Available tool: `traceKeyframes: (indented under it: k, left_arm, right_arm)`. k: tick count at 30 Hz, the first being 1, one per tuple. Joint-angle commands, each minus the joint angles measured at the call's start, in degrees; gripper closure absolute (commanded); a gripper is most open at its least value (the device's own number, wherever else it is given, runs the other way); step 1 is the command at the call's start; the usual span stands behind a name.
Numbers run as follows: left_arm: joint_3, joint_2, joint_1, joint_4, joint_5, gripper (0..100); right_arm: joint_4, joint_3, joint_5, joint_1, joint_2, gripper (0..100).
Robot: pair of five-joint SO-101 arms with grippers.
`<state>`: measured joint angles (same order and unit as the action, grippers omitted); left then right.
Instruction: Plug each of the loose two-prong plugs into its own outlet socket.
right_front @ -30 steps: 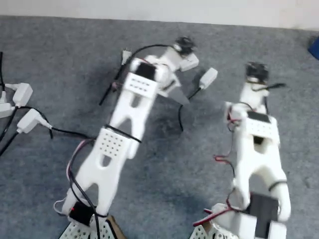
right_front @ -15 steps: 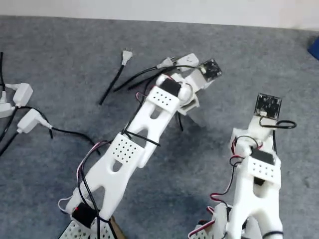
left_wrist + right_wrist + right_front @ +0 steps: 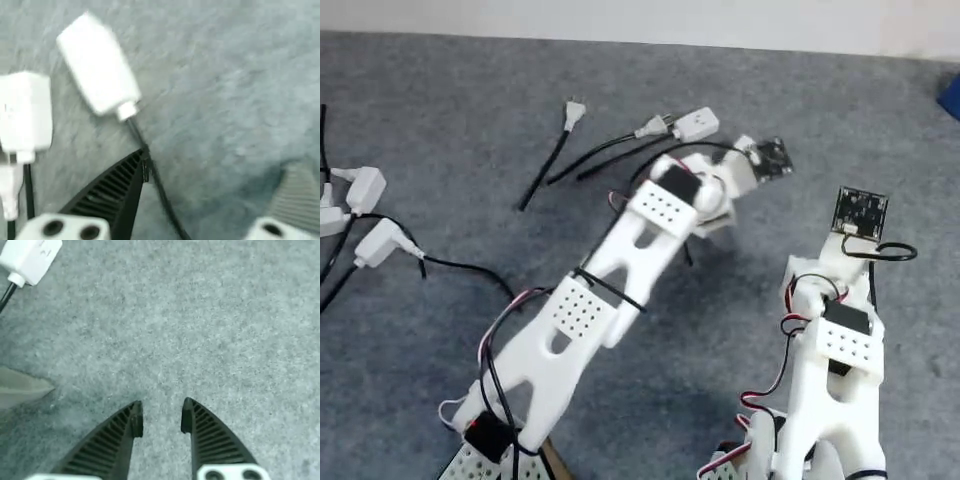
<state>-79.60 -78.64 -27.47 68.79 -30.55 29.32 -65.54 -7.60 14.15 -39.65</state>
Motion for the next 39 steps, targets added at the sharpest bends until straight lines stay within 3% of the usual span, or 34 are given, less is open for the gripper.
traceKeyframes:
  k: [1,9,16,25,33,39]
  left_arm:
    - [-0.3,-0.6,0.0,-0.5,-0.8,99]
    - [-0.5,-0.5,1.3,3.3,-0.7,99]
    - [-9.9,-0.6,7.0,5.6,-0.4,98]
    - [-10.4,-1.1,10.2,7.6,2.4,65]
    - [-4.9,-1.0,10.3,7.3,2.1,72]
    - [-4.3,-1.0,11.6,7.6,2.1,85]
  right_arm:
    - [-1.5,0.2,-1.7,0.6,-0.1,86.4]
    - [-1.5,0.2,-1.8,0.6,-0.1,86.4]
    - [-1.4,0.2,-1.8,0.6,-0.1,86.4]
    - [-1.4,0.2,-1.8,0.6,-0.1,86.4]
    - [-1.3,0.1,-1.8,0.6,-0.1,86.4]
    - [-1.3,-0.6,-1.8,0.6,-0.1,86.4]
